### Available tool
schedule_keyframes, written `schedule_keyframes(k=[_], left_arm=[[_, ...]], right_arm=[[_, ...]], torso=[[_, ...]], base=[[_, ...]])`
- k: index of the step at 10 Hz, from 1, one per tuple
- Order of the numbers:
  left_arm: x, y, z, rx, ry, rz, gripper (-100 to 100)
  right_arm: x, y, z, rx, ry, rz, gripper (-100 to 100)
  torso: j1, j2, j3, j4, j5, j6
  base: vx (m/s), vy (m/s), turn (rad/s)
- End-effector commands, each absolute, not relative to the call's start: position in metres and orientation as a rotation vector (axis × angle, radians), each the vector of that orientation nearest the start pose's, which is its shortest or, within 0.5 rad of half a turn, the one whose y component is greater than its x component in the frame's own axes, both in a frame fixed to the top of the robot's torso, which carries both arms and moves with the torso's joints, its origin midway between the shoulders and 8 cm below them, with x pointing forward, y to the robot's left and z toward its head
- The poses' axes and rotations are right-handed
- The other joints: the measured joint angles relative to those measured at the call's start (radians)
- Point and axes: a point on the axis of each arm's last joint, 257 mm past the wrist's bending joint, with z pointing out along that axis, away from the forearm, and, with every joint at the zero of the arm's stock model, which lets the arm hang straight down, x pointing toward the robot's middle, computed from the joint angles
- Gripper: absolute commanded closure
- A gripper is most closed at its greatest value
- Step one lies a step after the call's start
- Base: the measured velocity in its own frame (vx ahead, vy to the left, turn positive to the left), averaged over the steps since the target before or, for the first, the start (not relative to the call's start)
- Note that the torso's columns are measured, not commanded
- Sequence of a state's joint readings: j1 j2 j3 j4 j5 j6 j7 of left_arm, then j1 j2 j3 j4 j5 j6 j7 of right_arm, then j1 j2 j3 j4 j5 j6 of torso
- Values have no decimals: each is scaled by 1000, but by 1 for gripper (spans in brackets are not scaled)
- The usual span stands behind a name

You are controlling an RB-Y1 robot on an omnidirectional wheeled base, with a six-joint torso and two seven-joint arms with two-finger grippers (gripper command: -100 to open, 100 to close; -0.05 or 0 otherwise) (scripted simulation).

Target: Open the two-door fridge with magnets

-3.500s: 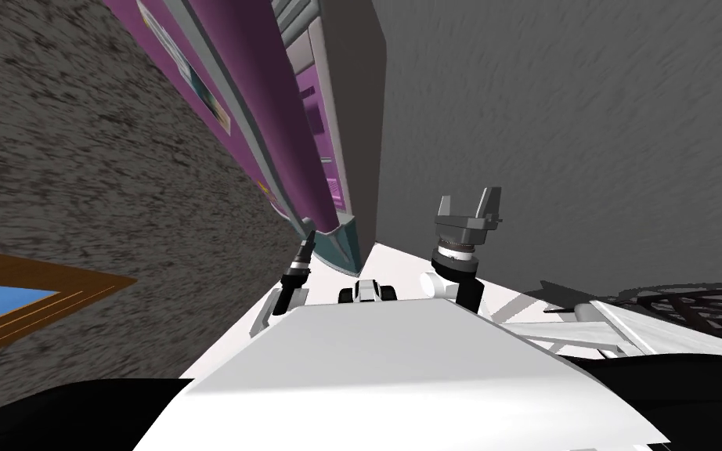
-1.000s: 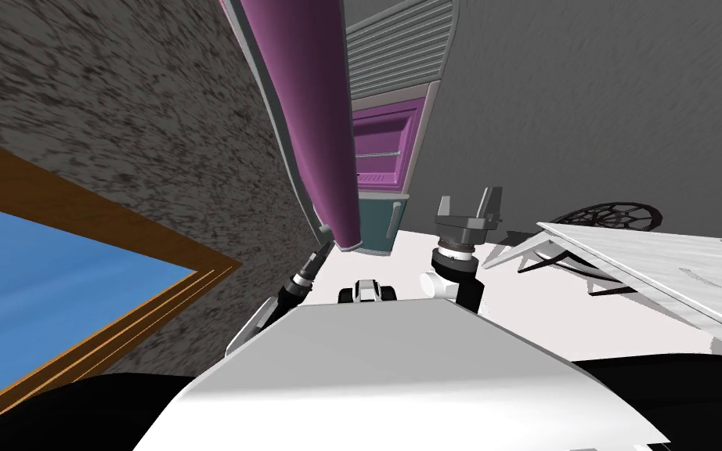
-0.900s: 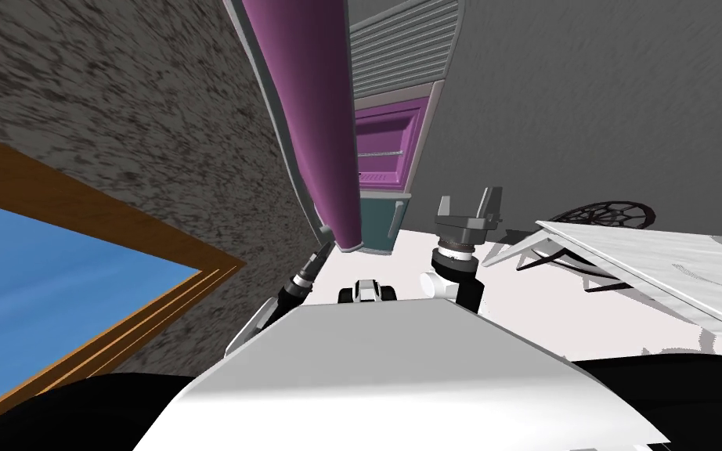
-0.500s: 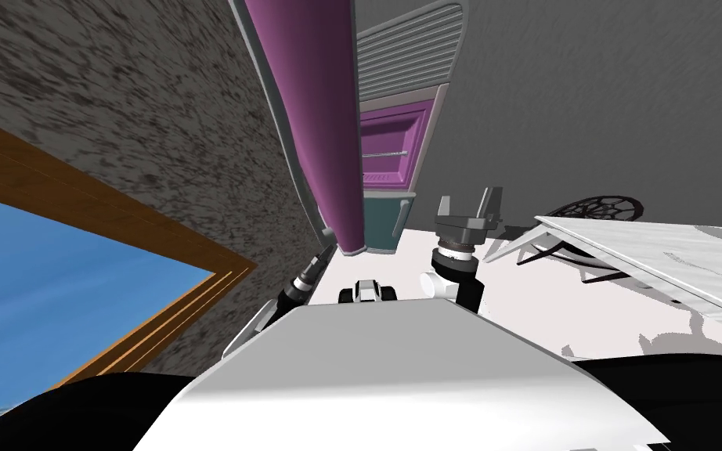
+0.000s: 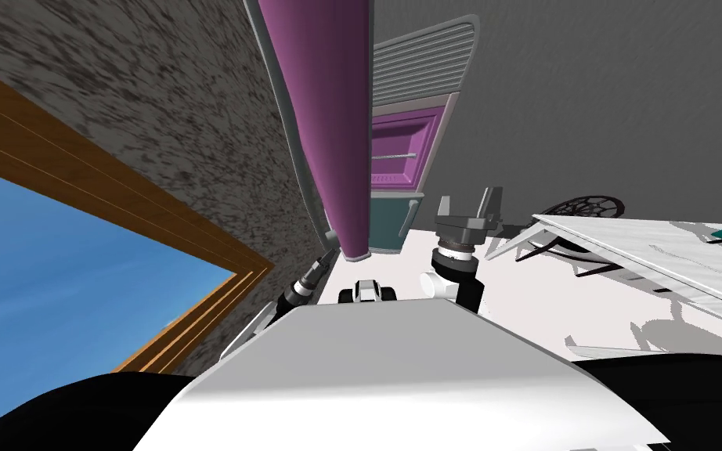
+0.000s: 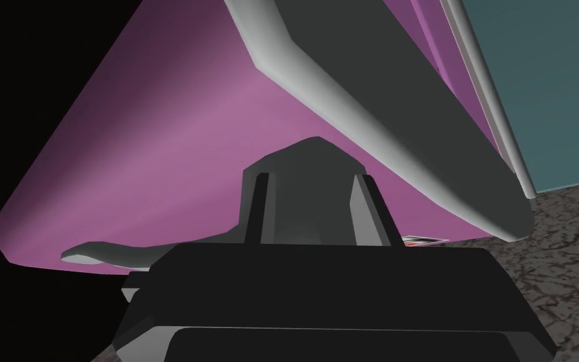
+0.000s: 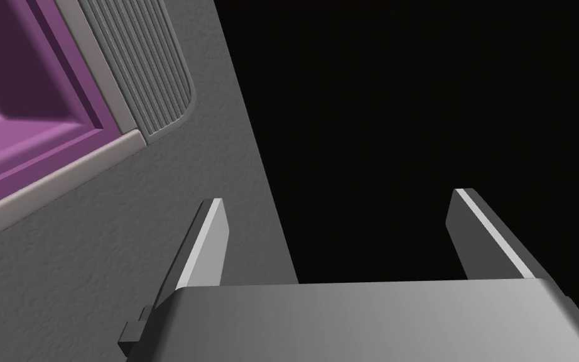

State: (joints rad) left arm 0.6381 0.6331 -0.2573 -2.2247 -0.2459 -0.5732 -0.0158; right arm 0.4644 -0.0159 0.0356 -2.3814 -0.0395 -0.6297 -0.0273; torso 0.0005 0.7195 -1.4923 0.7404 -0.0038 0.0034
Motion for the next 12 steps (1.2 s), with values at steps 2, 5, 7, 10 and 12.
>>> schedule_keyframes(k=[2,5,7,10,12], left_arm=[[282,127,-89,-78,1354,-1398,100],[242,116,-97,-14,1414,-1432,-100],[219,112,-96,25,1434,-1466,-100],[180,103,-84,114,1444,-1538,-100],[157,99,-80,132,1463,-1580,-100]], right_arm=[[297,-260,99,470,409,1455,0],[297,-260,99,470,409,1455,0],[297,-260,99,470,408,1455,0],[297,-260,99,470,408,1455,0],[297,-260,99,470,408,1455,0]], torso=[[2,-1,-1,1,0,0],[-9,5,5,-3,0,-4],[-13,7,8,-4,0,0],[2,22,18,-1,5,-3],[3,9,7,-3,5,-4]], base=[[-30,285,-123],[82,135,225],[206,-55,333],[139,-34,292],[131,-16,271]])
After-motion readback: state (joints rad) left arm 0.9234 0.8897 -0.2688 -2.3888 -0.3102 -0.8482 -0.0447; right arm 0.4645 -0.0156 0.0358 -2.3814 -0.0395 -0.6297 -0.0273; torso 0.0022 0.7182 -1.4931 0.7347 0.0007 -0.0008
